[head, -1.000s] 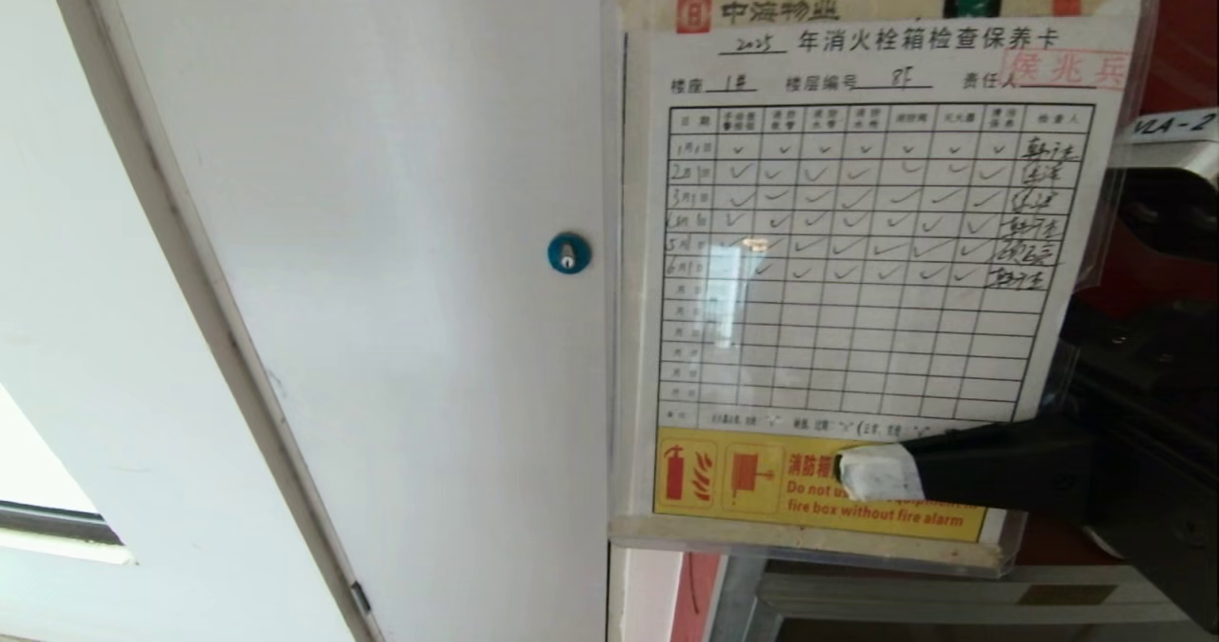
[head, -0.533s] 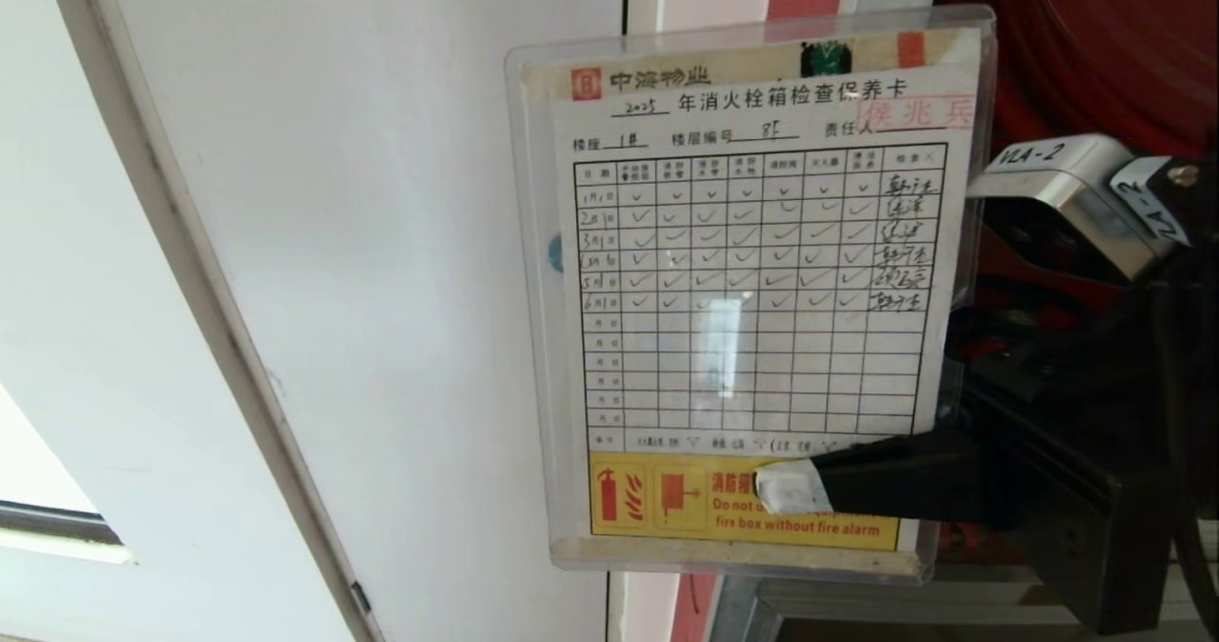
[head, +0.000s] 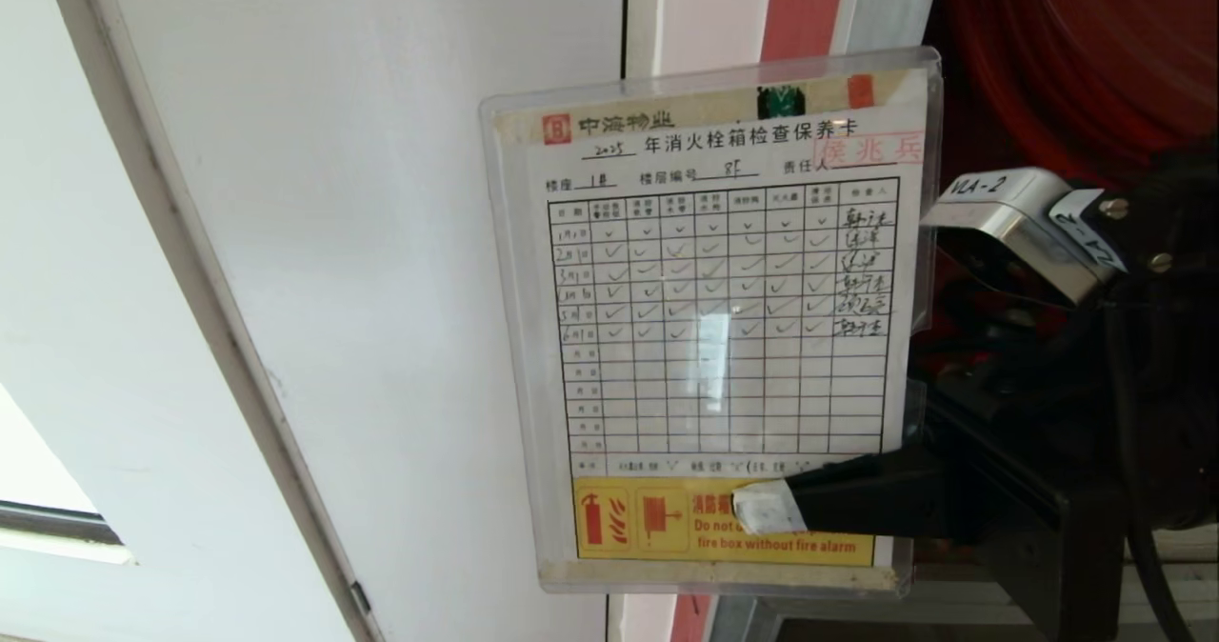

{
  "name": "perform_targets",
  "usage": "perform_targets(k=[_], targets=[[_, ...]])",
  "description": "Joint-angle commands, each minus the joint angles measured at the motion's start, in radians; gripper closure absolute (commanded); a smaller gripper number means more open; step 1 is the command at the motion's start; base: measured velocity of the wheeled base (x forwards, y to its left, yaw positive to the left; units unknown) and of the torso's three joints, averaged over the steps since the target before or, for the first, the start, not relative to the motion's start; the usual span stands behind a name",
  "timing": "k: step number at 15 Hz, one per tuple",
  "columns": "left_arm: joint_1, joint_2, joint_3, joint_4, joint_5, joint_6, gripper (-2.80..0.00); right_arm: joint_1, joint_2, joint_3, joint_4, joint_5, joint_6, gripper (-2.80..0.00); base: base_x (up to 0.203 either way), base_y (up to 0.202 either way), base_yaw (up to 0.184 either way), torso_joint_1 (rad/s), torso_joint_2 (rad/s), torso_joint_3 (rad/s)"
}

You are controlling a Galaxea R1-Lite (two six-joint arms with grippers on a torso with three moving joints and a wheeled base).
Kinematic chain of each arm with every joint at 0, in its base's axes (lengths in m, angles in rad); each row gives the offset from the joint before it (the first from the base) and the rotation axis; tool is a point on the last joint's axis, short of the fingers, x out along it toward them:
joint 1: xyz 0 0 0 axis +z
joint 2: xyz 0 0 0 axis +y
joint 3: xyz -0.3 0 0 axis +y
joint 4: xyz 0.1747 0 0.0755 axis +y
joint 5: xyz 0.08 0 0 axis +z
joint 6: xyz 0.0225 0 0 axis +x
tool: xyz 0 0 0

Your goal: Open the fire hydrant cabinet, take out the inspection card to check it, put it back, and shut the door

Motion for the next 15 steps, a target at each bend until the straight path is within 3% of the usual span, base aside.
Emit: perform_targets(k=[1,15], targets=[[0.0,0.0,0.012,0.0,0.0,0.0,0.0,0.012,0.016,0.004,-0.001,0.005,0.0,0.0,0.0,0.0,0.0,0.0,0.0,0.0],[0.0,0.0,0.012,0.0,-0.001,0.0,0.0,0.039,0.017,0.001,-0.003,0.005,-0.001,0.0,0.0,0.0,0.0,0.0,0.0,0.0]])
